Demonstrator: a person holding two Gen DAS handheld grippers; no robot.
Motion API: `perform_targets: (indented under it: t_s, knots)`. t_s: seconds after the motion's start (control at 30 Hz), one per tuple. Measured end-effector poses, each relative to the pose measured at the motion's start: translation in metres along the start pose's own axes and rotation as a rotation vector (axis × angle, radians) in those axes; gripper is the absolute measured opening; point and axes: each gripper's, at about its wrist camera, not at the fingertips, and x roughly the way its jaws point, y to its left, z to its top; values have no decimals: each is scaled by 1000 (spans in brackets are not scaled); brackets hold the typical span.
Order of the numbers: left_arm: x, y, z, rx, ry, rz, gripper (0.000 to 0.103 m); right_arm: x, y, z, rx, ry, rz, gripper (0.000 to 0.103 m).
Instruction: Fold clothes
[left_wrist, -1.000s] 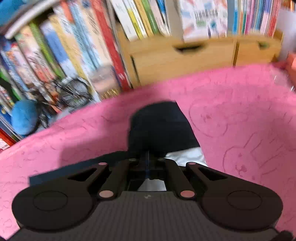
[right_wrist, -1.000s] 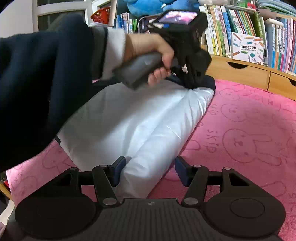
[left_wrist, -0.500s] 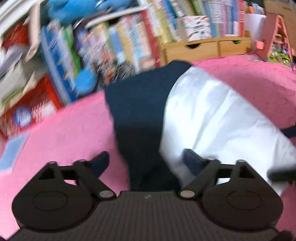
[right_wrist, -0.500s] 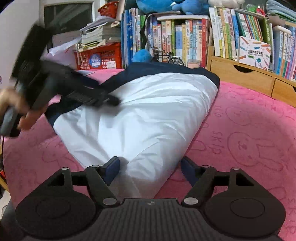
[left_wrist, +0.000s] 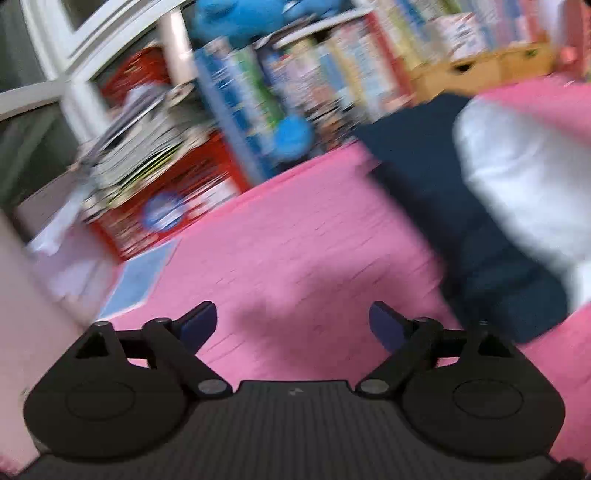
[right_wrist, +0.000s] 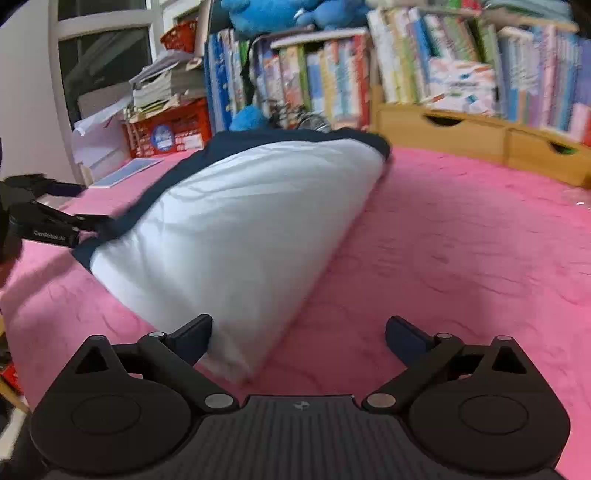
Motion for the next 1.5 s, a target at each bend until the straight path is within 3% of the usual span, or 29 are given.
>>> perform_targets:
  t_s: [0.03,0.13,0.27,0.33,0.43,0.47,0.57,0.67,0.83,0.9,1.0,1.07,1.1,1.17,1.23,1.4,1.5]
  knots:
    - [-3,4,-5,4,4,31,75,-6,-3,-3,10,-6,-4,100]
    - [-28,8,-1,-133,-75,-123,75,-17,-4,-9,49,-13,-13,100]
    - [-39,-20,12,-138,-133,-239,81,-24,1,-4,109,-80,71,100]
    - [-44,-35,18,-140,-162,-297,83,-22,3,0,112,-91,66,100]
    - [-18,-46,10,-82,-73,-220,83,-16,5,-2,46,-35,-61,101]
    - [-10,-40,5,-118,-50,-232,87,-15,5,-3,21,-16,-109,102]
    - [6,-20,-4,-245,5,-281,94,-21,-10,-14,43,7,-122,102]
    - [4,-17,-5,-238,3,-280,95,-28,-11,-17,30,30,-217,102]
    - [-2,-15,-7,-150,-13,-231,97,-39,-18,-10,139,-56,-49,102]
    - [-2,-8,-12,-151,3,-198,99,-35,-19,-8,160,-64,-42,102]
    - [-3,3,-19,-152,26,-149,98,-24,-17,-10,137,-30,-104,102]
    - [-3,15,-28,-145,21,-54,99,-18,-17,-15,134,-5,-119,103]
    - [-3,24,-31,-178,44,-53,99,-19,-16,-17,124,-12,-120,103]
    - [-6,41,-37,-261,79,-71,90,-18,-15,-20,109,-19,-121,103]
    - [-12,48,-42,-308,84,-96,90,-17,-14,-21,100,-17,-122,103]
    - [-38,45,-34,-390,9,-243,90,-10,-5,-19,39,9,-160,103]
    - [-47,26,-24,-372,-31,-340,94,-8,-1,-19,13,20,-175,103]
